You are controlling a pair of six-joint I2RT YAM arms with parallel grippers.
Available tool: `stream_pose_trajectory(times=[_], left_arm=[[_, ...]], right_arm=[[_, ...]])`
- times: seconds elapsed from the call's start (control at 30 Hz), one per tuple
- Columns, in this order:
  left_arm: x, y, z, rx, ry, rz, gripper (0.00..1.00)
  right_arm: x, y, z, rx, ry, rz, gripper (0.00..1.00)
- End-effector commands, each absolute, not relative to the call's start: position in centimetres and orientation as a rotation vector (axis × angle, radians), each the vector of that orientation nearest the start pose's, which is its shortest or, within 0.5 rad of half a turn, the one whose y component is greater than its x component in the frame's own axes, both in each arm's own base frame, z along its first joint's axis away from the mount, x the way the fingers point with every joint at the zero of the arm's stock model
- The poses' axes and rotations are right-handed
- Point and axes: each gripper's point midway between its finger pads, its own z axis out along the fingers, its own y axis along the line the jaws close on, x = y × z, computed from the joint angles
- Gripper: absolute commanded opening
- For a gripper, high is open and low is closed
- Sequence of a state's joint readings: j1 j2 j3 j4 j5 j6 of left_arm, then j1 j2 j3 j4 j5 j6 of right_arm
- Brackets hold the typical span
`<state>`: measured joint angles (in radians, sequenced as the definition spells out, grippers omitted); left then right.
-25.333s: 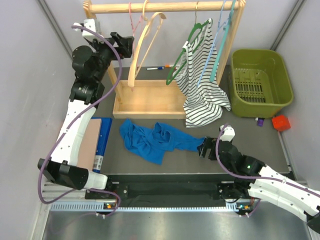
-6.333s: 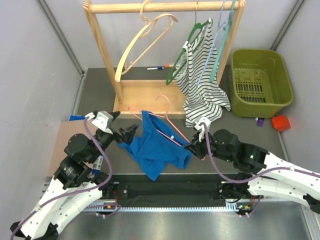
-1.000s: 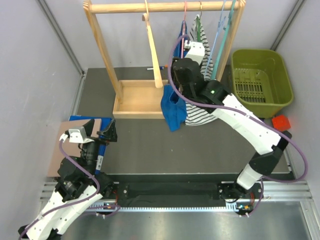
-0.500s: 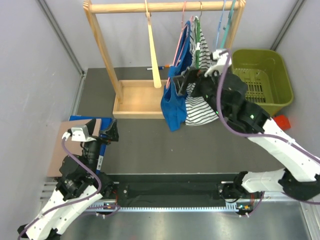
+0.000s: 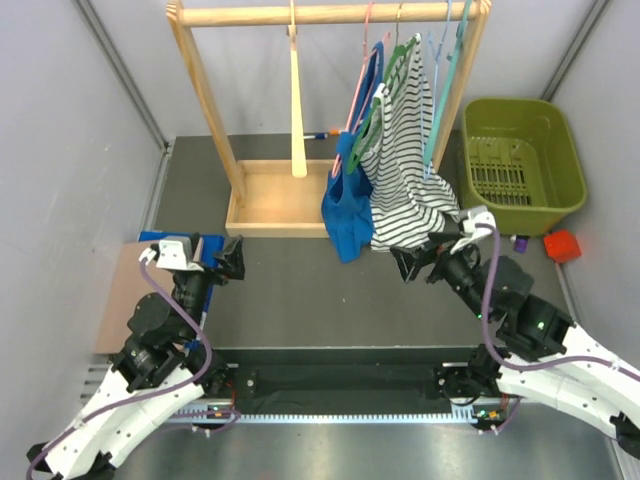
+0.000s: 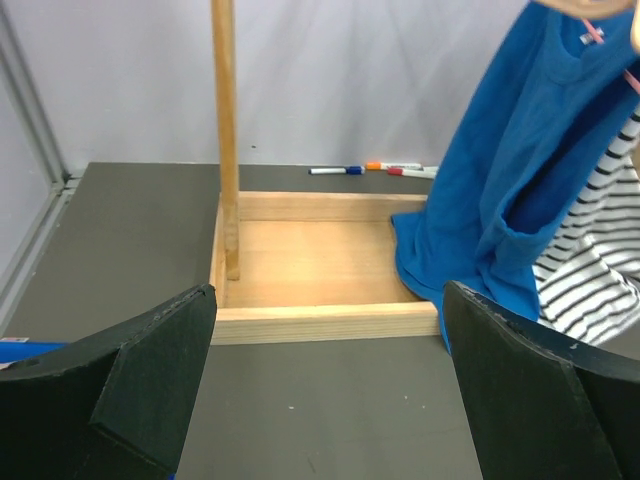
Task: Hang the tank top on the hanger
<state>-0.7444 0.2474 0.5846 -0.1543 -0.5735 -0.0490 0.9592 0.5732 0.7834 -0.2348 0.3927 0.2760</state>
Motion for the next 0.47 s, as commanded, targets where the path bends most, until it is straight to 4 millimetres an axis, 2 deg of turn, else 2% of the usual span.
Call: stream_pose_trajectory(times=[0.0, 0.03, 0.07, 0.17, 0.27, 0.43], left_arm=[[21.1, -4.9, 33.7, -0.096, 1.397, -0.222, 0.99], [21.0, -4.6, 33.9, -0.115, 1.393, -0.22, 0.99], [21.1, -4.3, 33.9, -0.138, 1.393, -0.209, 0.99], [21.1, -4.1, 33.9, -0.151, 1.386, -0.203, 0.99], [21.2, -4.0, 33.6, -0.151, 1.39, -0.191, 0.99], [21.2, -4.7, 33.6, -0.107, 1.394, -0.208, 0.99]], right_arm=[[21.4, 14.2, 26.8, -0.038, 1.686, 0.436, 1.0], [21.3, 13.6, 26.5, -0.004, 1.68, 0.445, 1.0], [21.4, 13.2, 25.0, 0.013, 1.697, 0.417, 1.0], [21.3, 12.0, 23.5, 0.061, 1.701, 0.39, 1.0], [21.3, 11.6, 22.5, 0.071, 1.711, 0.366, 1.0], [21.3, 11.0, 22.0, 0.085, 1.716, 0.348, 1.0]])
